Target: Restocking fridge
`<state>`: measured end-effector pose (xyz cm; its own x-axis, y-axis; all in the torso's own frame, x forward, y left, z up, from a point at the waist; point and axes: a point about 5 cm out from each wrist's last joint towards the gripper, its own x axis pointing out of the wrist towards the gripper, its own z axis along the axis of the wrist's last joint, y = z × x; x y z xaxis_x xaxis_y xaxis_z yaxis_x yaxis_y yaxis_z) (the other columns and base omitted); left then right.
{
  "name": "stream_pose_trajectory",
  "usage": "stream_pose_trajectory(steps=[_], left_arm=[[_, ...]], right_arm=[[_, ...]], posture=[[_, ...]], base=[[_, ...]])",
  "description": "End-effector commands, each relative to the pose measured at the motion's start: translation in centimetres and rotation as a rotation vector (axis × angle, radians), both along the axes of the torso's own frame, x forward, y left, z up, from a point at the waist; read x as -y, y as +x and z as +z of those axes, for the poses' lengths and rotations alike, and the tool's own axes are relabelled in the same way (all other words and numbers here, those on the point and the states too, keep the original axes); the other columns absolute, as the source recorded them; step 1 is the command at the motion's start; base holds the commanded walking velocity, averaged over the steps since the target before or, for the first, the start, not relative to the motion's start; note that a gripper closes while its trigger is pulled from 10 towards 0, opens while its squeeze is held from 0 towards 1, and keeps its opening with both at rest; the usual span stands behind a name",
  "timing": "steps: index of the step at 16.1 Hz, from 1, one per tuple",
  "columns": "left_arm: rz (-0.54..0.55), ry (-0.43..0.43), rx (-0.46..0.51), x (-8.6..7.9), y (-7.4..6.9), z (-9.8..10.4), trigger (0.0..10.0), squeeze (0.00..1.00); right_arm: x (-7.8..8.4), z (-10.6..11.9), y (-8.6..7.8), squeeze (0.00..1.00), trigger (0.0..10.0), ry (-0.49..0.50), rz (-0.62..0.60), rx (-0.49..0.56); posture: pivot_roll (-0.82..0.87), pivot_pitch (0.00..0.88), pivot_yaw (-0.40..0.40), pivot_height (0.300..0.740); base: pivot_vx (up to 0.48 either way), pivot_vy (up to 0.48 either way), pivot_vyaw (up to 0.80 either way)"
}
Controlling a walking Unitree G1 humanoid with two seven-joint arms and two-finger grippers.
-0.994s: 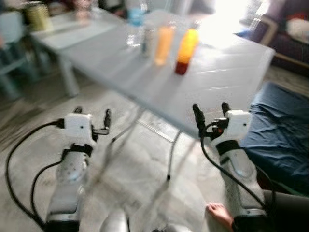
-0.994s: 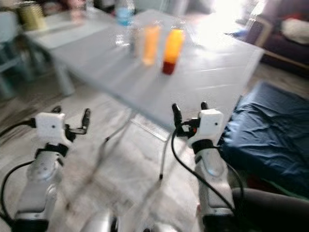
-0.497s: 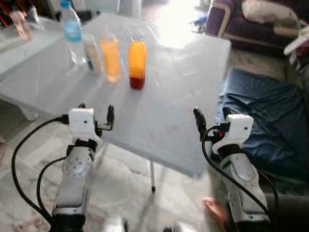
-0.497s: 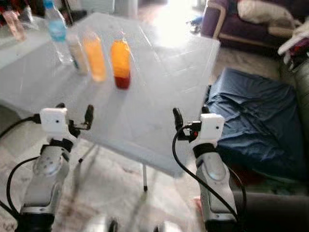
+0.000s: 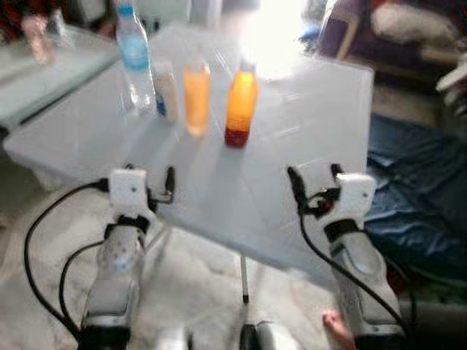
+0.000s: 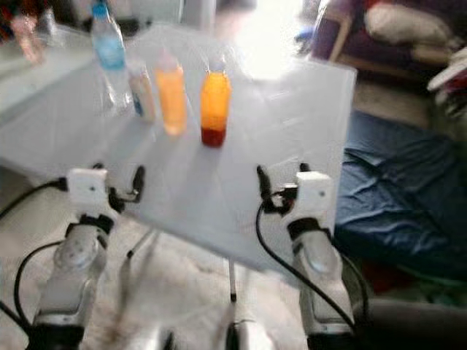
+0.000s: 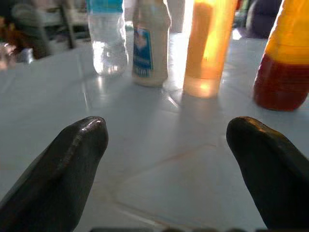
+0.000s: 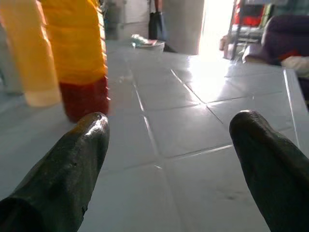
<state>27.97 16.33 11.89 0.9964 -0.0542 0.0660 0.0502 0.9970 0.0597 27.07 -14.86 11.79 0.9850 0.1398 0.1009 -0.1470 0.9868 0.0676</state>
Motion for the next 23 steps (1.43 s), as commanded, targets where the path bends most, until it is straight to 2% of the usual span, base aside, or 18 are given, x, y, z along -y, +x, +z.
stream_pose_trajectory(steps=[1,7,10,13,14,16,18,20,23], left_arm=[[0.006,-0.009,-0.009,-0.4,0.1,-0.1,10.0,0.0],[-0.048,-0.008,-0.004,0.8,0.1,-0.2,10.0,0.0],[-0.045,-0.016,-0.012,0.9,0.0,-0.3,10.0,0.0],[-0.037,-0.023,-0.013,0.3,-0.4,-0.3,10.0,0.0],[-0.062,-0.038,-0.009,0.0,-1.0,-0.3,10.0,0.0],[-0.064,-0.036,-0.014,-0.9,-1.8,-0.4,10.0,0.0],[-0.028,-0.021,-0.025,-1.6,-2.3,-1.0,10.0,0.0],[-0.023,-0.032,-0.031,-1.6,-2.4,-1.4,10.0,0.0],[-0.061,-0.04,-0.017,-0.8,-1.9,-1.1,10.0,0.0]], right_arm=[[-0.5,-0.2,-0.2,0.0,10.0,0.0,0.009,-0.01],[-0.4,-0.2,-0.1,0.0,10.0,0.002,0.012,-0.004],[-0.4,-0.3,-0.1,0.0,10.0,0.0,0.01,-0.004],[-0.4,-0.1,-0.3,0.0,10.0,0.001,0.006,0.004],[-0.4,0.6,-0.3,0.0,10.0,0.005,0.002,0.037],[0.1,2.2,-0.3,0.0,10.0,-0.006,-0.027,0.103],[0.8,2.2,-1.1,0.0,10.0,-0.001,-0.062,0.107],[1.0,1.5,-1.8,0.0,10.0,-0.021,-0.063,0.085],[0.9,1.7,-1.8,0.0,10.0,-0.03,-0.064,0.086]], posture=[[0.06,0.101,-0.06,0.74],[0.06,0.099,-0.06,0.74],[0.06,0.101,-0.058,0.74],[0.07,0.098,-0.058,0.74],[0.07,0.091,-0.054,0.74],[0.07,0.081,-0.053,0.74],[0.07,0.069,-0.05,0.74],[0.06,0.064,-0.049,0.74],[0.05,0.062,-0.044,0.74]], base=[[0.0,0.424,-0.8],[0.083,0.42,-0.78],[0.284,0.38,-0.15],[0.0,0.0,0.0],[0.0,0.0,0.0],[0.0,0.0,0.0],[0.0,0.0,0.0],[0.0,0.0,0.0],[0.181,0.0,0.0]])
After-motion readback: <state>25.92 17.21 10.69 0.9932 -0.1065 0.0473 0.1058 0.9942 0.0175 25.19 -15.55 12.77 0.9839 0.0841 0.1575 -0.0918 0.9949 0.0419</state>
